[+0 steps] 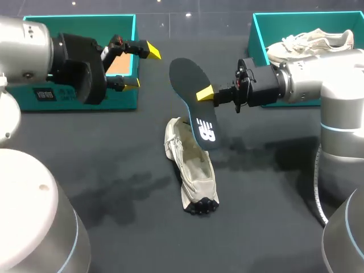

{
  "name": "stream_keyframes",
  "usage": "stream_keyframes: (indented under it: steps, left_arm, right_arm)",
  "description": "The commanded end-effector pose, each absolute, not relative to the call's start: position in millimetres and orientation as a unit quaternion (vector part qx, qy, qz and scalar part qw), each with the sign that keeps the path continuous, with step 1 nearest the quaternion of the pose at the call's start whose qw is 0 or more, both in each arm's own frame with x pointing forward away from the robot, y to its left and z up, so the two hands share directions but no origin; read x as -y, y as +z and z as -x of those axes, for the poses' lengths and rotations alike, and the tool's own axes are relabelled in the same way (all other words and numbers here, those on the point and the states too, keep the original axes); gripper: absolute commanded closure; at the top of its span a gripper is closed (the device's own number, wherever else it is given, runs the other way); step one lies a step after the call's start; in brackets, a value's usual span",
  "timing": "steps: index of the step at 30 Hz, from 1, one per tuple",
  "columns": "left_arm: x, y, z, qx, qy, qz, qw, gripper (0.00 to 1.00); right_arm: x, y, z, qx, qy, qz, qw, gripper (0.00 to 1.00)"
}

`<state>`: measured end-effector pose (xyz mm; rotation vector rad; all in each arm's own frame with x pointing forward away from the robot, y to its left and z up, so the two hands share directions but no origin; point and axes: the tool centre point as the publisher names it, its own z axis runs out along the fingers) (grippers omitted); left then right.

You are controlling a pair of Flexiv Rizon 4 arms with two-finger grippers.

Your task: Take the shoe out of the shoebox, open the shoe tongue, remove and reinsert the insole, then place the shoe into the shoebox

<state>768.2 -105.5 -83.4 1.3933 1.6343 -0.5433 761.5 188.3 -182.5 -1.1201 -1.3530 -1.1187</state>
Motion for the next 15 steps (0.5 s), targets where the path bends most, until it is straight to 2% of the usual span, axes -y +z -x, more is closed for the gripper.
stream_keyframes:
  steps: [1,12,14,15]
  left_arm:
    - [118.5,-57.3,-801.4,-0.738,-0.167,-0.603,0.254,0.00]
    - [121.9,-54.2,-803.1,-0.743,-0.169,-0.597,0.253,0.00]
    - [132.9,-42.9,-810.2,-0.769,-0.146,-0.586,0.210,0.00]
    - [134.6,-37.9,-810.7,-0.766,-0.153,-0.584,0.222,0.00]
  right_arm:
    - [-188.8,-182.4,-761.0,0.561,-0.463,0.465,0.505,1.00]
    - [-188.8,-182.4,-761.0,0.561,-0.463,0.465,0.505,1.00]
    - [-188.8,-182.4,-761.0,0.561,-0.463,0.465,0.505,1.00]
    - [-188.8,-182.4,-761.0,0.561,-0.463,0.465,0.505,1.00]
